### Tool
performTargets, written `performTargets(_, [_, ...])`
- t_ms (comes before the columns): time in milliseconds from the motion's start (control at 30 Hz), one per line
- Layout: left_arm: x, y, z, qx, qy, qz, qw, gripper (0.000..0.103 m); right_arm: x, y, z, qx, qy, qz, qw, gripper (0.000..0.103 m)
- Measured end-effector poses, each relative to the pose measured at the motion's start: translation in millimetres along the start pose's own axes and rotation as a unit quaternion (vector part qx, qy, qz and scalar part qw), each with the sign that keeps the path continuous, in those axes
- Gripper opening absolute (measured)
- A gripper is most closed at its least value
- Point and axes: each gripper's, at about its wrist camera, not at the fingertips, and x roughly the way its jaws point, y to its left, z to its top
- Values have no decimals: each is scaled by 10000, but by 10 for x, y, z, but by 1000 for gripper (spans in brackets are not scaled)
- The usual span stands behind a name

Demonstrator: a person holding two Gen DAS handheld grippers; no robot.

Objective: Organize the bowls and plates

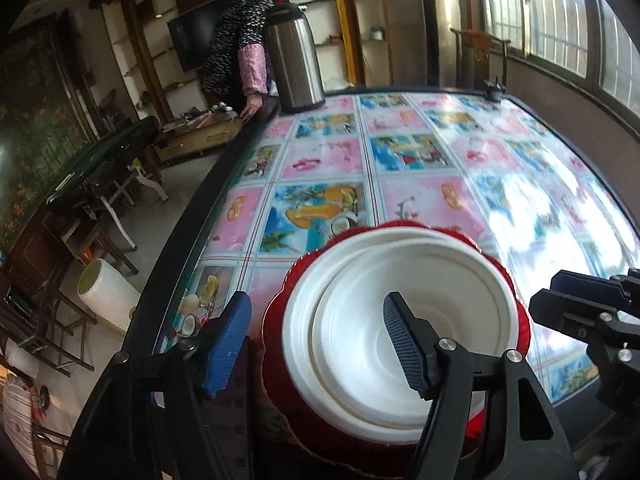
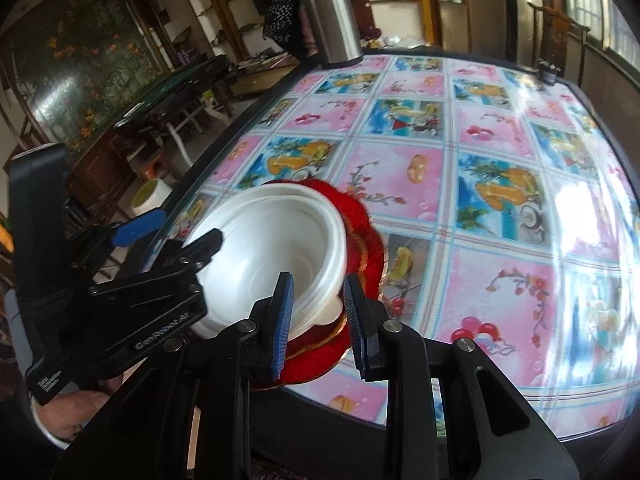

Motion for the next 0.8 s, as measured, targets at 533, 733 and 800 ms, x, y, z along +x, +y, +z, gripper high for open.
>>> performTargets(533, [58, 92, -126, -1198, -330, 62, 9922, 74, 25, -92, 51, 143, -810, -762, 9937, 48])
performTargets(733, [54, 88, -152, -1135, -295, 59, 9931, 77, 75, -102, -1, 184, -804, -694, 9942, 48])
performTargets(800, [39, 73, -166, -1098, -310, 119, 9934, 78, 75, -92, -10, 170, -807, -705, 9941, 48])
